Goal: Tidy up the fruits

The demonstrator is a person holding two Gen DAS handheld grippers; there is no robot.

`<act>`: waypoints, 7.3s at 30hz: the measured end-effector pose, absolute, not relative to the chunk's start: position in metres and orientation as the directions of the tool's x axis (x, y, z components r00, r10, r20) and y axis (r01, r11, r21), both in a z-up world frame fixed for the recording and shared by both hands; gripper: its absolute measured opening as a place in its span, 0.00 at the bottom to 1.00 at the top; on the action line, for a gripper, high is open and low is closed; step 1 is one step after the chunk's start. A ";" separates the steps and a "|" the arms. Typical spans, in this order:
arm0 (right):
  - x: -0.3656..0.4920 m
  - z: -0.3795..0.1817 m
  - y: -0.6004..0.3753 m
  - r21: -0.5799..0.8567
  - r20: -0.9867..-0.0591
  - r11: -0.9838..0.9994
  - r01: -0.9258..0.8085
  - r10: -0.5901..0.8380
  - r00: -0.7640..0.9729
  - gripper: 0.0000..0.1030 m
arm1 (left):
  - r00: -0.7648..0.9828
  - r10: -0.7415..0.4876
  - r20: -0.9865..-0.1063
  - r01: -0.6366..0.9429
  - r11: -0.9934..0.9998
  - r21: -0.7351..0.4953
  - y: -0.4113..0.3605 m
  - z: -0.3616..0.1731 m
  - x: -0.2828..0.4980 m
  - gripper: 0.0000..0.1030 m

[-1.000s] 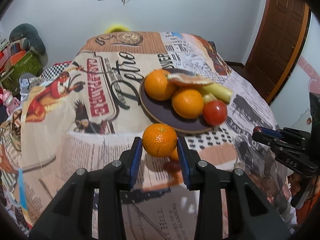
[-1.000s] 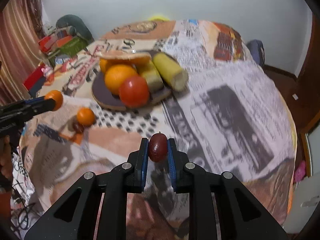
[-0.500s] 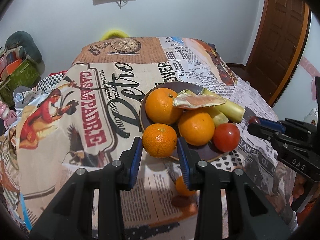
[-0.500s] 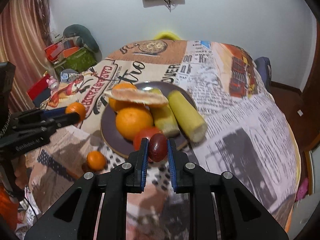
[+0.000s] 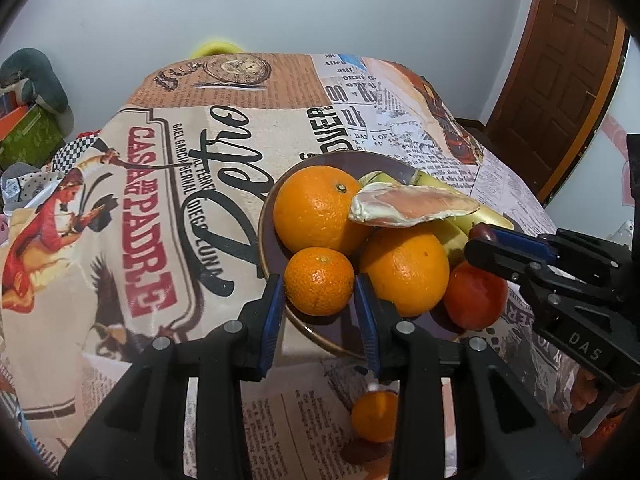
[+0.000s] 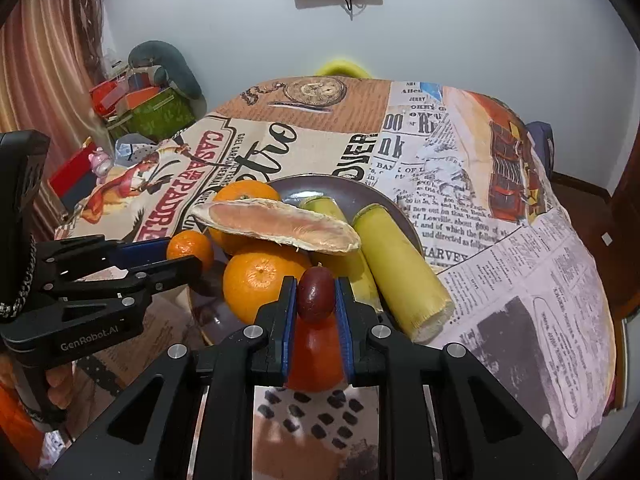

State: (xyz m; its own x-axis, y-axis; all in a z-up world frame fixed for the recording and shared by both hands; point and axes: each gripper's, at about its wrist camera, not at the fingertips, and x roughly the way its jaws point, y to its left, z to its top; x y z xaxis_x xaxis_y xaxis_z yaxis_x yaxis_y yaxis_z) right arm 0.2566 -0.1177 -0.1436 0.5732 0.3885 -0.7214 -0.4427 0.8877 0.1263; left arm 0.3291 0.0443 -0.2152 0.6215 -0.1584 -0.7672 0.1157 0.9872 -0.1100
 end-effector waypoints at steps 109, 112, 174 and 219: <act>0.187 -0.150 -0.137 0.170 -0.776 0.897 -0.408 0.377 0.505 0.31 | 0.523 -0.198 -0.829 0.166 0.978 -0.128 0.026 -0.249 0.242 0.28; 0.189 -0.148 -0.139 0.168 -0.771 0.898 -0.406 0.376 0.514 0.31 | 0.537 -0.204 -0.818 0.164 0.977 -0.136 0.027 -0.241 0.245 0.28; 0.209 -0.079 -0.139 0.129 -0.628 0.897 -0.423 0.404 0.665 0.42 | 0.764 -0.135 -0.631 0.096 0.991 -0.096 0.034 -0.141 0.248 0.43; 0.014 0.055 -0.178 0.037 -0.155 0.942 -0.334 0.335 0.929 1.00 | 0.987 -0.060 -0.150 0.058 0.998 -0.017 0.006 0.018 0.021 1.00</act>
State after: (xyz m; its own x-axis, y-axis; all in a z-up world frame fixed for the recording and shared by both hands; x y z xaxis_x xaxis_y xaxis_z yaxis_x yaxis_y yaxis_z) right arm 0.0136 -0.1780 0.0551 0.9292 0.3354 -0.1551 -0.3337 0.9419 0.0374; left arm 0.0209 0.0060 0.0184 0.9869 -0.0597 -0.1501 0.0578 0.9982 -0.0172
